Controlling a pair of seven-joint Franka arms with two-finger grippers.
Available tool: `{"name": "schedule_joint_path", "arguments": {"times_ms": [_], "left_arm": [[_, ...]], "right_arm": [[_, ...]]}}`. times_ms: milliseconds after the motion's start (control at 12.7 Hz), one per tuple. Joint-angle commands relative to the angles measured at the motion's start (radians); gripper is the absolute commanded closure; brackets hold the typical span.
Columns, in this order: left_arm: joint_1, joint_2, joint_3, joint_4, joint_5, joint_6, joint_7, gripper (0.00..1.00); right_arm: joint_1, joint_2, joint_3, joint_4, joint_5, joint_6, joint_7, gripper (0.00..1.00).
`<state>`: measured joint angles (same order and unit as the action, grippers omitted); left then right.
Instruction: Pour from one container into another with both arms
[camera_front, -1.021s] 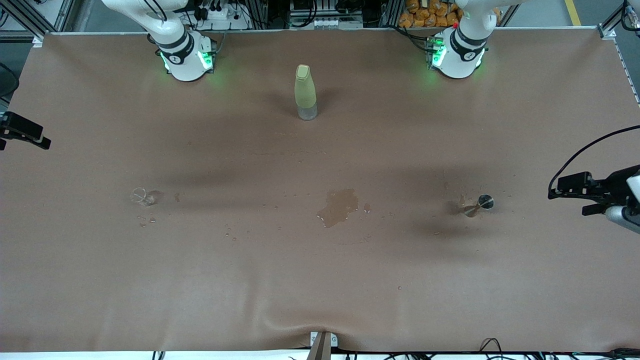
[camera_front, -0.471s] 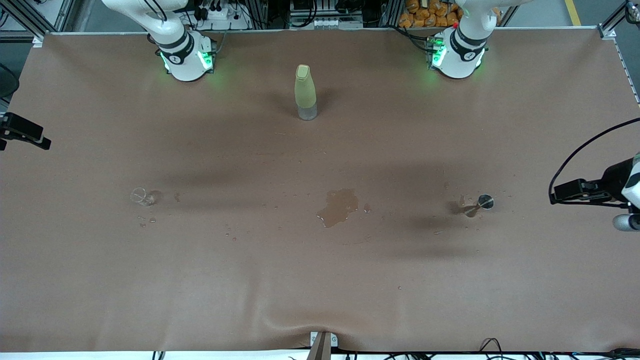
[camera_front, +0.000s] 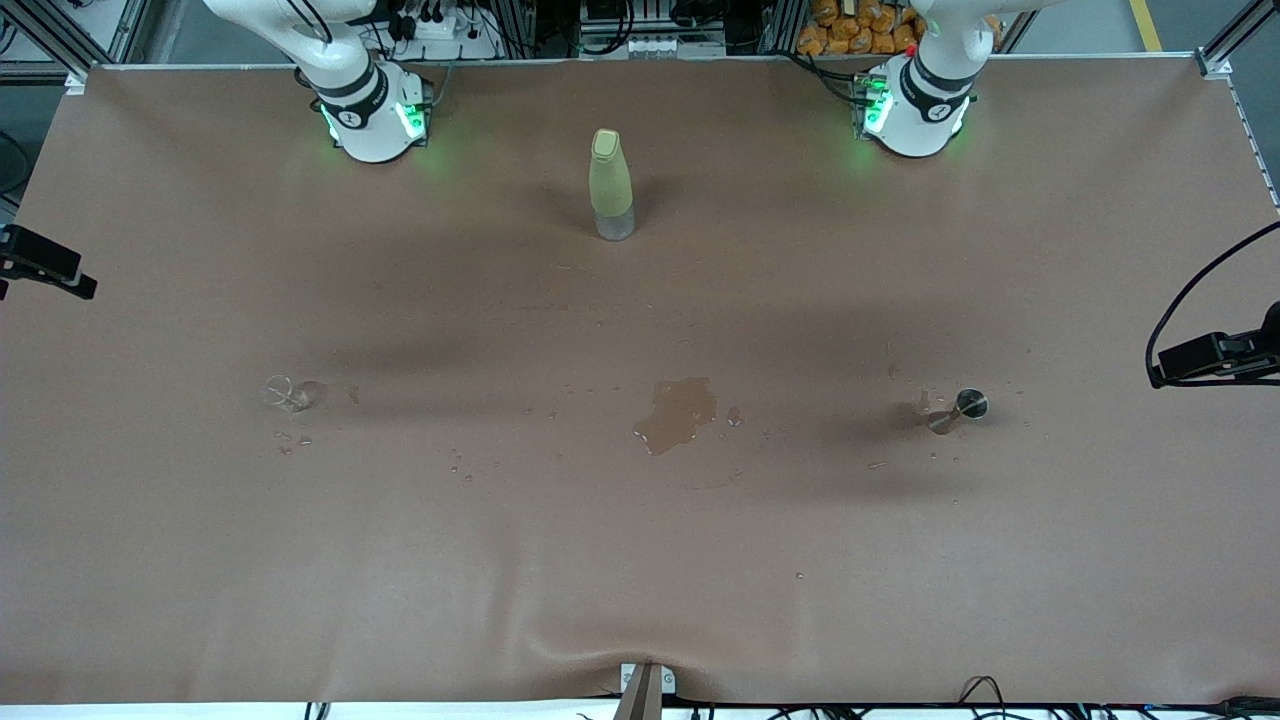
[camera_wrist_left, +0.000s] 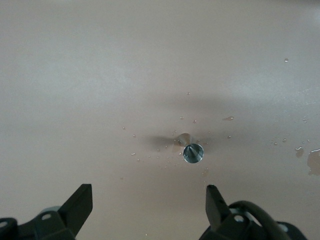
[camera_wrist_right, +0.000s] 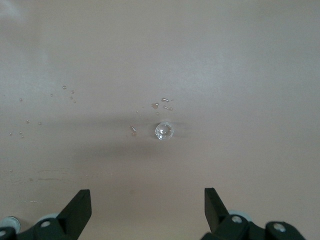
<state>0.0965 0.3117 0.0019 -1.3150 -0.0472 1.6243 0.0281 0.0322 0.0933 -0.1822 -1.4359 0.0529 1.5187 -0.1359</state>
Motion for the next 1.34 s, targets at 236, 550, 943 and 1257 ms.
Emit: {"name": "schedule_joint_path", "arguments": {"times_ms": [236,550,943,1257], "left_arm": [[0.008,-0.055,-0.007,-0.055,0.010,0.005,-0.025,0.00],[-0.001,-0.124,-0.007,-0.136,0.009,0.046,-0.027,0.00],[-0.140,-0.123,0.124,-0.139,-0.016,0.058,-0.007,0.00],[-0.135,-0.109,0.122,-0.138,-0.014,0.055,0.041,0.00]], "right_arm": [[0.015,0.005,0.001,-0.009,0.011,0.015,-0.002,0.00],[0.012,0.005,0.001,-0.003,0.011,0.017,0.001,0.00],[0.009,0.005,0.001,-0.005,0.011,0.018,0.001,0.00],[0.005,0.006,0.001,-0.003,0.011,0.038,0.001,0.00]]}}
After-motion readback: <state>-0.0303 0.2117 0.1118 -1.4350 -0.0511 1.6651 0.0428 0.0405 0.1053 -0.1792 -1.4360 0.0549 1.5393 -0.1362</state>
